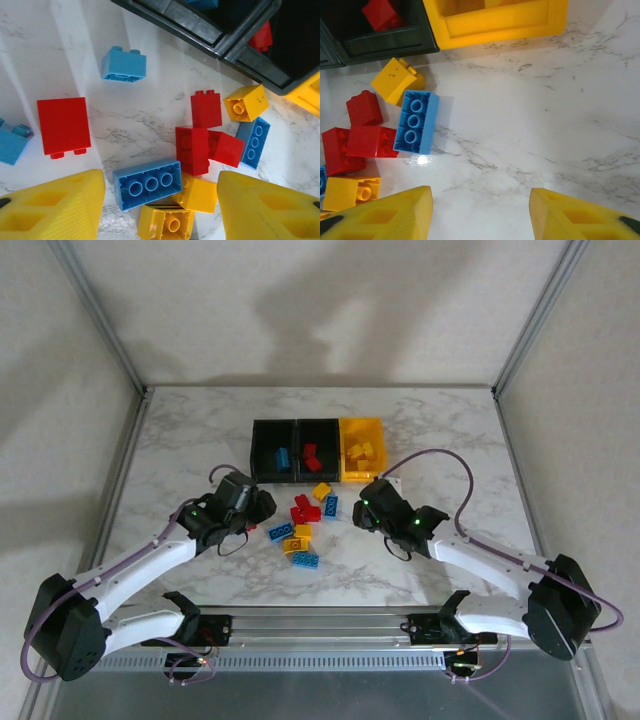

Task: Sort the legos into containers by color
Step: Pick up the lego from the center of the table.

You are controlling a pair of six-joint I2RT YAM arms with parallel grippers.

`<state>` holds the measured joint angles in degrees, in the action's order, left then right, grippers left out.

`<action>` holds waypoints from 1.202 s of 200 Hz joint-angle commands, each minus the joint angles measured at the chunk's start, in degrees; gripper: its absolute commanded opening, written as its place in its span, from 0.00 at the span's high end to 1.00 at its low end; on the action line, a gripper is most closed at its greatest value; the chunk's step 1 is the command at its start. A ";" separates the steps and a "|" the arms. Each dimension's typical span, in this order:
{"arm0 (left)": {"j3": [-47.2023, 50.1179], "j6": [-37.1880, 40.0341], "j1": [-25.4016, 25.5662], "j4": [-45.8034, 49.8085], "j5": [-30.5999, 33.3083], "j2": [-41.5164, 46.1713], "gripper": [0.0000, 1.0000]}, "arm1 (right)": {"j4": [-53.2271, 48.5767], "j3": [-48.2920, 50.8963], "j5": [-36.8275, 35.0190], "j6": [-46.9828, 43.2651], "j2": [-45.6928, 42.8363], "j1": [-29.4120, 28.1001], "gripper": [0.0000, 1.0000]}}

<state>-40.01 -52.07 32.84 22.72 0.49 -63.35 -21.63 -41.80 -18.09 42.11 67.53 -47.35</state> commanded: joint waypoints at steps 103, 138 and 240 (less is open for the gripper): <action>0.26 -2.59 -0.45 5.99 8.02 -6.16 0.40 | 1.32 2.34 -0.81 3.96 -2.15 -1.21 0.46; 0.43 -2.26 -0.49 1.63 6.71 -9.79 0.41 | 2.12 2.43 -0.63 4.38 -0.98 -1.41 0.46; -3.22 -0.31 -0.92 1.37 12.45 -19.04 0.41 | 1.25 2.32 -1.34 4.85 -1.52 -1.42 0.47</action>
<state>-41.39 -53.39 32.73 23.99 9.52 -80.53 -20.32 -39.94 -18.22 45.91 66.32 -48.16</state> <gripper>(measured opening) 0.589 0.537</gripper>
